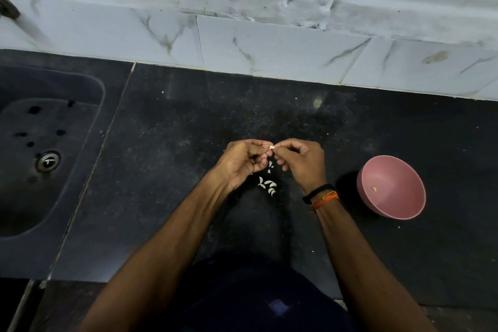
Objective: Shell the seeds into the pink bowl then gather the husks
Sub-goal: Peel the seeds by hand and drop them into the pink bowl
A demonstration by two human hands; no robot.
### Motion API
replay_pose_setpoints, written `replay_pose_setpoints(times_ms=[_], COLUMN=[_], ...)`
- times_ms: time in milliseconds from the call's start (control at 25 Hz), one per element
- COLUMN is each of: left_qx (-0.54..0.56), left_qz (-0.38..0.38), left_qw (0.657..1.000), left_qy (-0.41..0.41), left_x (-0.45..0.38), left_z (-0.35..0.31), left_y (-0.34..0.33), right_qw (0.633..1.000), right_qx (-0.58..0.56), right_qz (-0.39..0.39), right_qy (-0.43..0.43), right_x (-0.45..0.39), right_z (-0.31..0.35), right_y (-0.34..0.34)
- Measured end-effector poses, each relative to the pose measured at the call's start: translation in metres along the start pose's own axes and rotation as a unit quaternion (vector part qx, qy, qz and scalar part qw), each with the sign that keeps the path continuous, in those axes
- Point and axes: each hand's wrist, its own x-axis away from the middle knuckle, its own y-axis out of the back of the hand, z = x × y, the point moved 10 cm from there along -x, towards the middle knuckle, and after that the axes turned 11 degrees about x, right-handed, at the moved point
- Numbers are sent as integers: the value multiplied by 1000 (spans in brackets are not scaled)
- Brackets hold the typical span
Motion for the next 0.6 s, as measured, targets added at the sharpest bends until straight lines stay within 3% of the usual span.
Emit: replay_pose_setpoints(times_ms=[440, 520, 600], left_qx=[25, -7, -121], left_qz=[11, 22, 40], left_qw=[999, 1000, 988], left_qy=[30, 3, -85], left_x=[-3, -3, -3], left_z=[13, 11, -1], left_y=[0, -3, -8], right_qw=[995, 995, 994], right_qx=[-92, -87, -79], right_qz=[17, 11, -7], right_qy=[-42, -53, -69], right_x=[1, 1, 1], right_z=[-22, -25, -27], right_y=[-7, -8, -6])
